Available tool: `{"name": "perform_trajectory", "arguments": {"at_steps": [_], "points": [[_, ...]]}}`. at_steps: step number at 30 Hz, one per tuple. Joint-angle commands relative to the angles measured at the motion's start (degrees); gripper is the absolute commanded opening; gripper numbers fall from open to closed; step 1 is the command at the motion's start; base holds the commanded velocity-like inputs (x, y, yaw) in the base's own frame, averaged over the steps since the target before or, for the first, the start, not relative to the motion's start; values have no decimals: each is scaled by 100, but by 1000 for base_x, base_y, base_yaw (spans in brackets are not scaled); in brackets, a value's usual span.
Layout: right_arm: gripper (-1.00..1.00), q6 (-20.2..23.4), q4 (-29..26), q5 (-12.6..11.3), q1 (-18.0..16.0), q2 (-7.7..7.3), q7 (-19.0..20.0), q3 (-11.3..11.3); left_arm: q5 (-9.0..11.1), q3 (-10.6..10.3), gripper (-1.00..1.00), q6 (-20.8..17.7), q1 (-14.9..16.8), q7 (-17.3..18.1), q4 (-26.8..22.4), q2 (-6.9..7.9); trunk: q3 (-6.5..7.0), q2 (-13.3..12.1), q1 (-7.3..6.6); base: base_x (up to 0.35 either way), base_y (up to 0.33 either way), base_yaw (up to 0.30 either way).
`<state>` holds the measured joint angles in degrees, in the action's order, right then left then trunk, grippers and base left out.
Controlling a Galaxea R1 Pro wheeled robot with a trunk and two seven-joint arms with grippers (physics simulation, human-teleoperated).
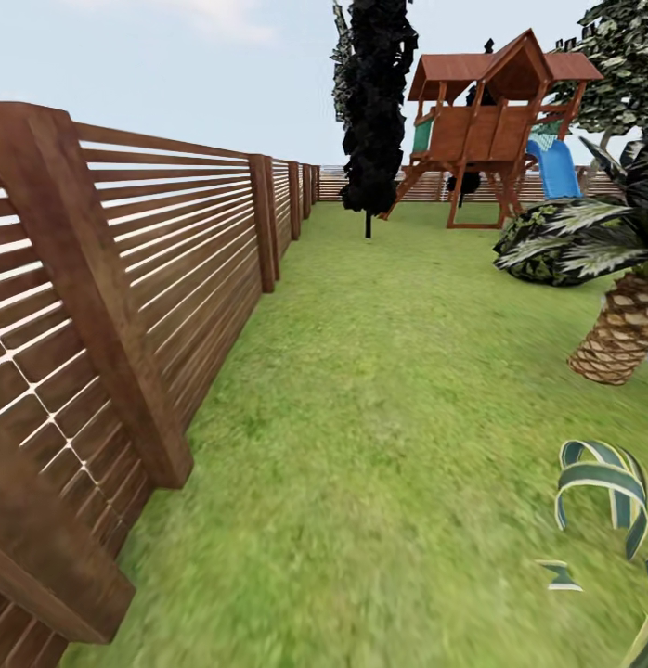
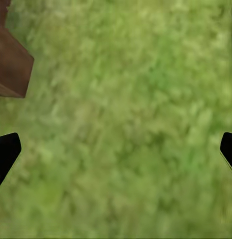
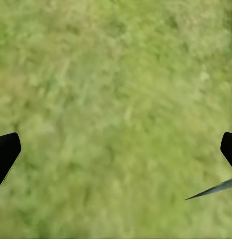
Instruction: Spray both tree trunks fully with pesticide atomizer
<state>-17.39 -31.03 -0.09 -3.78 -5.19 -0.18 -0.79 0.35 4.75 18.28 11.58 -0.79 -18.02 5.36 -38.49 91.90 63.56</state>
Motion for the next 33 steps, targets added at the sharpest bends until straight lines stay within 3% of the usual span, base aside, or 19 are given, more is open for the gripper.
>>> {"name": "perform_trajectory", "arguments": {"at_steps": [1, 19, 33], "points": [[100, 0, 0, 0, 0, 0, 0, 0, 0, 0, 100, 0, -1, 1, 0, 0, 0, 0, 0, 334, 153, -265], [100, -1, 0, 0, 0, 0, 0, 0, 0, 0, 100, 0, -2, 0, 0, 0, 0, 0, 0, 337, 68, -260], [100, -4, 0, 8, 0, 0, 0, 0, 0, 0, 100, 0, 1, 0, 0, 0, 0, 0, 0, 340, 0, -11]]}}
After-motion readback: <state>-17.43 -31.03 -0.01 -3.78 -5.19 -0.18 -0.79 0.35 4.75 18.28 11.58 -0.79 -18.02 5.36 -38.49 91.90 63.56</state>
